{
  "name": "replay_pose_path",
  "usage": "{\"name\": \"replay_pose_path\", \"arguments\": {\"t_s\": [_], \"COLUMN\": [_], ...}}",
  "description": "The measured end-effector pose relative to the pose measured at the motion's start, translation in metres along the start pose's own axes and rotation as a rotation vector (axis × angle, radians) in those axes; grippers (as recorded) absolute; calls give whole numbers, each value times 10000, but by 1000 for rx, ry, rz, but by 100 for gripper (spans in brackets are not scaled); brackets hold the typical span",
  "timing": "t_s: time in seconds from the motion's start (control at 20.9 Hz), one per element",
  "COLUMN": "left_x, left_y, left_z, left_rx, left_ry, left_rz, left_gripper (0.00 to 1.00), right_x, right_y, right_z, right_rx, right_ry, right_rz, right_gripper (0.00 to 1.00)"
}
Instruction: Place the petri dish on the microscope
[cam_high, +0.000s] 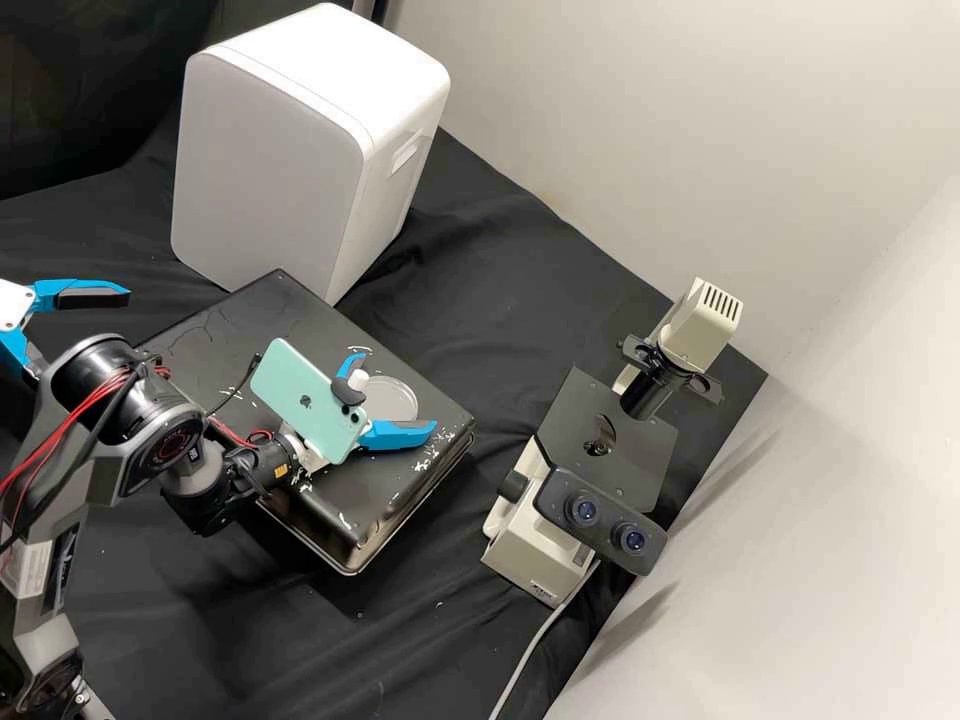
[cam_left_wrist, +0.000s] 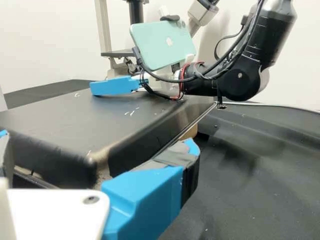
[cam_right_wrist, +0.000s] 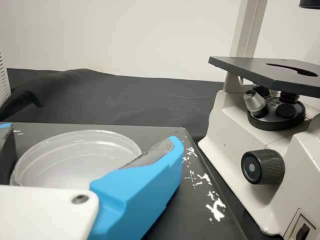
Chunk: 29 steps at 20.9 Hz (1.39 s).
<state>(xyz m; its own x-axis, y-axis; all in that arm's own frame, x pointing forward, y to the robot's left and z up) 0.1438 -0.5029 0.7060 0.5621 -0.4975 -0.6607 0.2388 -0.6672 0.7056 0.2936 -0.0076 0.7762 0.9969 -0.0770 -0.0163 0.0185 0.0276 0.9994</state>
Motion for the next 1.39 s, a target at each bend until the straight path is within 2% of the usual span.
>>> {"name": "replay_pose_path", "arguments": {"t_s": [0.43,0.86,0.96,1.15,1.24,1.39], "left_x": [0,1,1,3,6,6], "left_y": [0,-1,-1,-2,-4,-4], "left_z": [0,3,3,11,22,21], "left_rx": [0,0,0,1,1,1], "left_ry": [0,-2,-2,-6,-12,-12], "left_rz": [0,0,0,-1,-3,-3], "left_gripper": [100,100,100,100,100,100], "right_x": [2,1,-6,-37,-64,-112], "right_y": [15,38,90,237,352,532], "right_z": [15,30,31,34,25,4], "right_rx": [19,25,23,65,77,110], "right_ry": [1,-2,-1,-23,-27,-12], "right_rz": [0,1,4,18,49,110], "right_gripper": [0,0,0,0,0,0]}}
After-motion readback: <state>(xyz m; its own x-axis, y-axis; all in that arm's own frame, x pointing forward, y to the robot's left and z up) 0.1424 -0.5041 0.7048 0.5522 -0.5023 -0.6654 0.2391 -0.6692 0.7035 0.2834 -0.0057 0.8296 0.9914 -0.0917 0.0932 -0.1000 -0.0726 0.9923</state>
